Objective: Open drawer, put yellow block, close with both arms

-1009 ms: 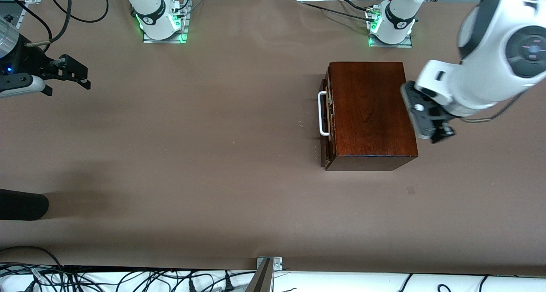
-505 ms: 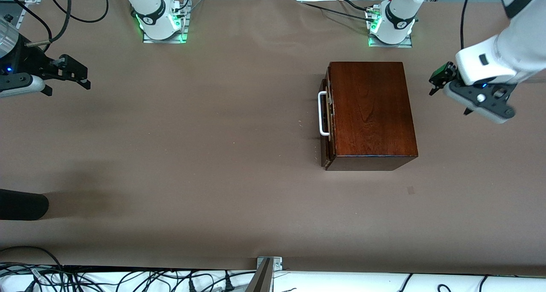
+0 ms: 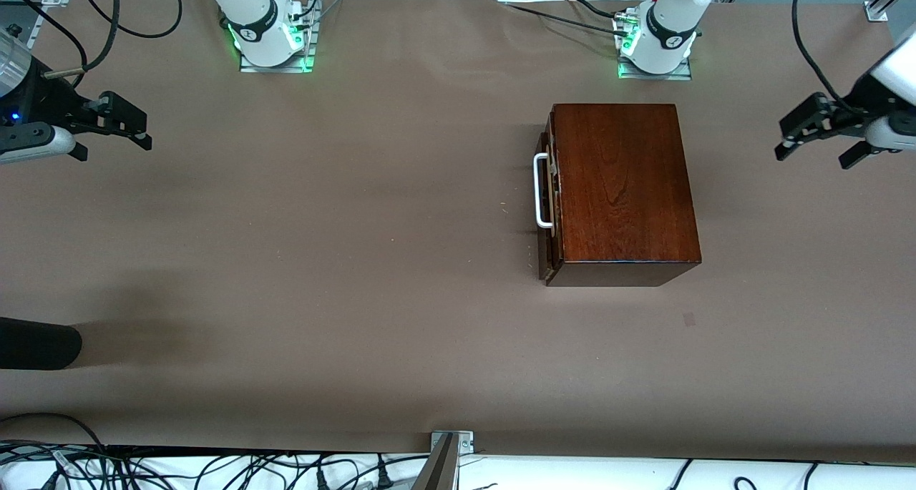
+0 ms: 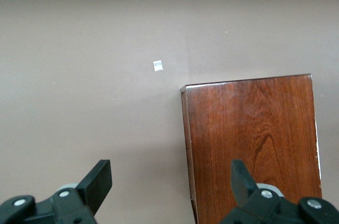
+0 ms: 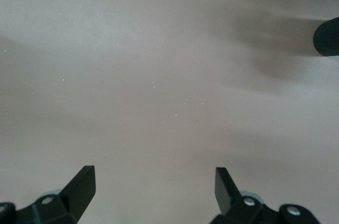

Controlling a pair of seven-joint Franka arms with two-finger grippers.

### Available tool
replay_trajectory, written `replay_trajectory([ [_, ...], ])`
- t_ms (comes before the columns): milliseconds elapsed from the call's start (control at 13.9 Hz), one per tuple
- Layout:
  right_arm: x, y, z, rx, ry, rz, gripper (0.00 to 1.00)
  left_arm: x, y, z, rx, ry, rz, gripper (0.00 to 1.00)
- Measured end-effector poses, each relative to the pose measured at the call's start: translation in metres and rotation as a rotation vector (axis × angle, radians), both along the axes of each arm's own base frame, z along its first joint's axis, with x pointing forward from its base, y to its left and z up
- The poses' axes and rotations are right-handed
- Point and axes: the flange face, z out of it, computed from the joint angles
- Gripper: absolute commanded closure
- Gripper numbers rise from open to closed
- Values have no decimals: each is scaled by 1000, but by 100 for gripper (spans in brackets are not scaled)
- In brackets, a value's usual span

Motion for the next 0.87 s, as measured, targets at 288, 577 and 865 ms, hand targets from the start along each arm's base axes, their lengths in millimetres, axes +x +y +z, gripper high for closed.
replay_trajectory([
  [288,0,0,0,0,0,0,0,-4,-41,-17,87,67,-48,0],
  [577,0,0,0,0,0,0,0,-3,-48,-21,74,81,-37,0],
  [865,0,0,0,0,0,0,0,0,-39,-27,73,94,-21,0],
])
